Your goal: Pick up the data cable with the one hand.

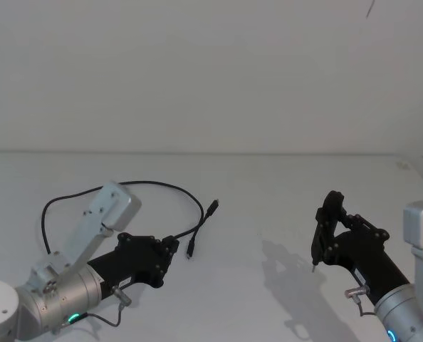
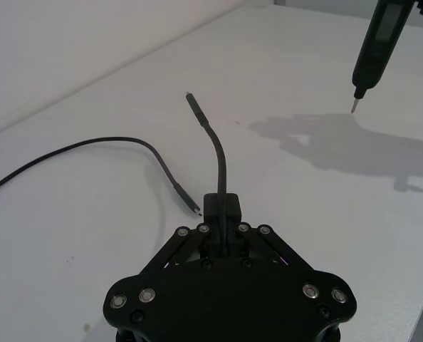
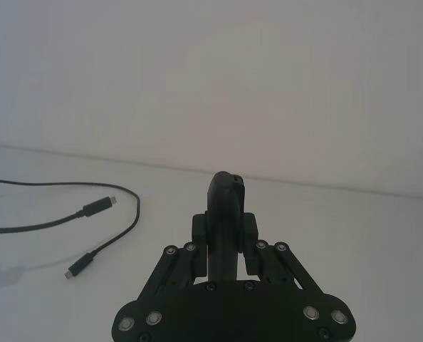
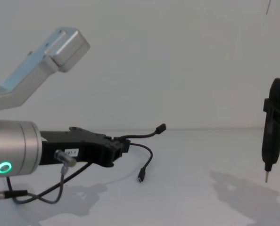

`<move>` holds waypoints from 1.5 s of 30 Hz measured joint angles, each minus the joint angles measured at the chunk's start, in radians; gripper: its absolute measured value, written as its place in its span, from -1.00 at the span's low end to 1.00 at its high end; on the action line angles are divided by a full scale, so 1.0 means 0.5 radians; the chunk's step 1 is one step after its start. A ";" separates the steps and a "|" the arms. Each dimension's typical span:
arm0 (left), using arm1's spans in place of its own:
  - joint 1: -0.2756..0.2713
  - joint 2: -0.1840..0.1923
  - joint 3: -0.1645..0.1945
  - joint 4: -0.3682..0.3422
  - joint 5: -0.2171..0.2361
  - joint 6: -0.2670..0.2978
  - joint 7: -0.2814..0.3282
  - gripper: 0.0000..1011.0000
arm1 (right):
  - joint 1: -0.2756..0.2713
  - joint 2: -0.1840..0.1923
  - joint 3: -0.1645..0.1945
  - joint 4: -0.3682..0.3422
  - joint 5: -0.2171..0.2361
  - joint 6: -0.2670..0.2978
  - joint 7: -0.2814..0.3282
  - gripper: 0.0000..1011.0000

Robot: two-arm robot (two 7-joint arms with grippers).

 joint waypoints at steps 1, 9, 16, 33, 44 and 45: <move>-0.004 0.003 -0.002 0.003 -0.007 -0.001 -0.011 -0.93 | 0.000 0.000 0.000 0.000 0.000 0.000 0.000 -0.45; -0.066 0.054 -0.014 0.055 -0.072 -0.022 -0.139 -0.93 | 0.000 0.000 0.000 0.000 0.000 0.000 0.000 -0.45; -0.127 0.105 -0.019 0.126 -0.142 -0.069 -0.297 -0.93 | 0.000 0.000 0.000 0.000 0.000 0.000 0.000 -0.45; -0.224 0.178 -0.034 0.266 -0.254 -0.174 -0.542 -0.93 | 0.002 -0.001 0.000 0.001 -0.001 0.000 0.000 -0.45; -0.245 0.193 -0.038 0.295 -0.277 -0.195 -0.594 -0.93 | 0.116 -0.030 -0.049 0.080 -0.001 -0.046 0.100 -0.45; -0.246 0.193 -0.038 0.296 -0.278 -0.196 -0.596 -0.93 | 0.143 -0.040 -0.061 0.098 0.001 -0.056 0.123 -0.45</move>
